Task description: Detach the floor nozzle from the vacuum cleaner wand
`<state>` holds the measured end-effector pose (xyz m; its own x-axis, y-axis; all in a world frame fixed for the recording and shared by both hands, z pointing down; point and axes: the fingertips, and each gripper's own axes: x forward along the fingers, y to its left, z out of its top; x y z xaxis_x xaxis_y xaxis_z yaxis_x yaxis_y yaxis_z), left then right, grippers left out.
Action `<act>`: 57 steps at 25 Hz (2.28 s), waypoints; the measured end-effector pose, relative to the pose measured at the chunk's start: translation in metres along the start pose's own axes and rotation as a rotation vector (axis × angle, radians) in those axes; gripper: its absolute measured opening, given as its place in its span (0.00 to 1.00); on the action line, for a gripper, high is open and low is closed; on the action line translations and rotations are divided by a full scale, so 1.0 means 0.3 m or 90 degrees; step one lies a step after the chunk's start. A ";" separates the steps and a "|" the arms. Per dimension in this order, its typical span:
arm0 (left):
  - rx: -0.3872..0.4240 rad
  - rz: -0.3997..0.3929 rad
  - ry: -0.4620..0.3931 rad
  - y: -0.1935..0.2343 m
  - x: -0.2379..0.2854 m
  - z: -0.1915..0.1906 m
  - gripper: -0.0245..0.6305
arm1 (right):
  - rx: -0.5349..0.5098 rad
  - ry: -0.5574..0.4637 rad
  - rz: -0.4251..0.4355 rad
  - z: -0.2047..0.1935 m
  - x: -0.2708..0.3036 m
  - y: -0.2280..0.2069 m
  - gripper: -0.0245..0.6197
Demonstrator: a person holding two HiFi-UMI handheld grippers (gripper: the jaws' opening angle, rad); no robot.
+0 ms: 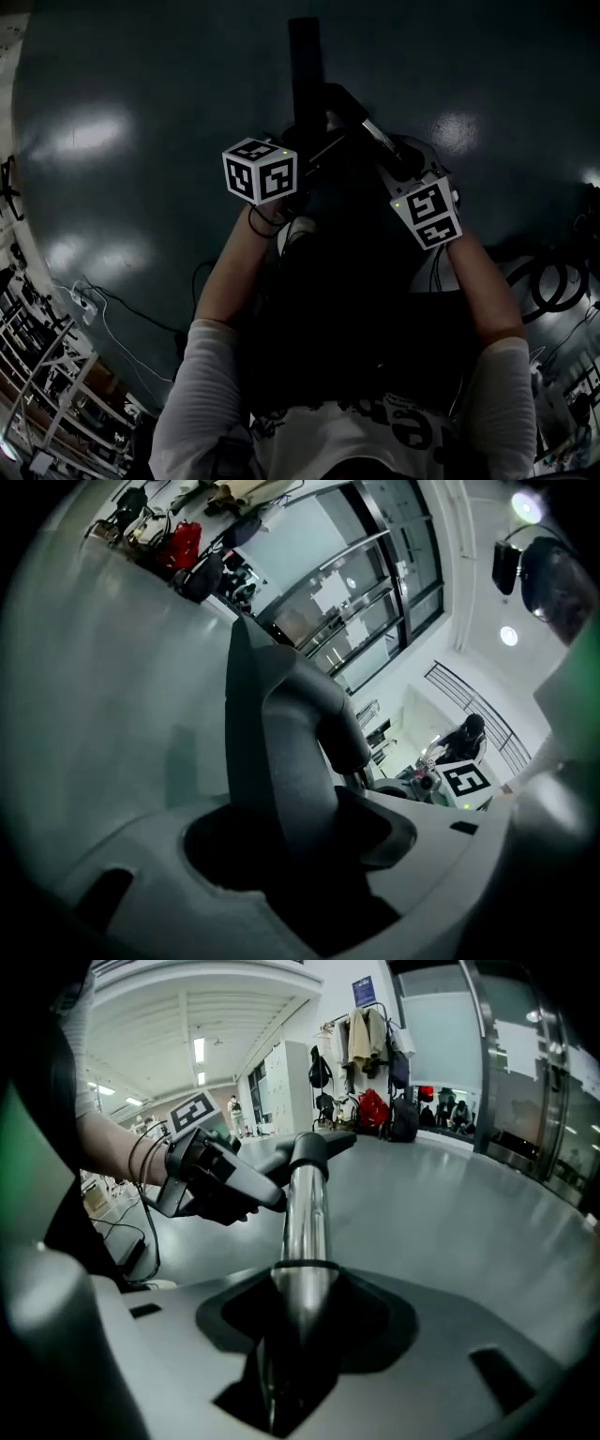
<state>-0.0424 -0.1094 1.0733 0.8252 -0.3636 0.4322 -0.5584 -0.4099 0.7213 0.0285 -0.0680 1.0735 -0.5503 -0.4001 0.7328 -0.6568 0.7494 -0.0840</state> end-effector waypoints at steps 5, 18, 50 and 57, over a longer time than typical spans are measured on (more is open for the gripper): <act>-0.013 -0.021 -0.019 -0.211 -0.069 0.172 0.35 | 0.002 -0.017 -0.036 0.140 -0.161 -0.044 0.32; 0.108 -0.055 0.012 -1.317 -0.543 0.733 0.23 | -0.020 -0.016 -0.064 0.877 -1.099 0.044 0.32; 0.540 0.000 -0.065 -2.870 -1.279 0.653 0.21 | -0.039 -0.172 -0.163 1.183 -2.542 0.704 0.32; 0.523 0.062 -0.156 -2.927 -1.410 0.818 0.20 | -0.021 -0.120 -0.156 1.069 -2.520 0.676 0.31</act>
<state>0.0782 0.1990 0.1242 0.7820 -0.5596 0.2744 -0.5877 -0.8086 0.0259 0.1459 0.2171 0.2859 -0.4650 -0.6595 0.5905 -0.7668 0.6335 0.1037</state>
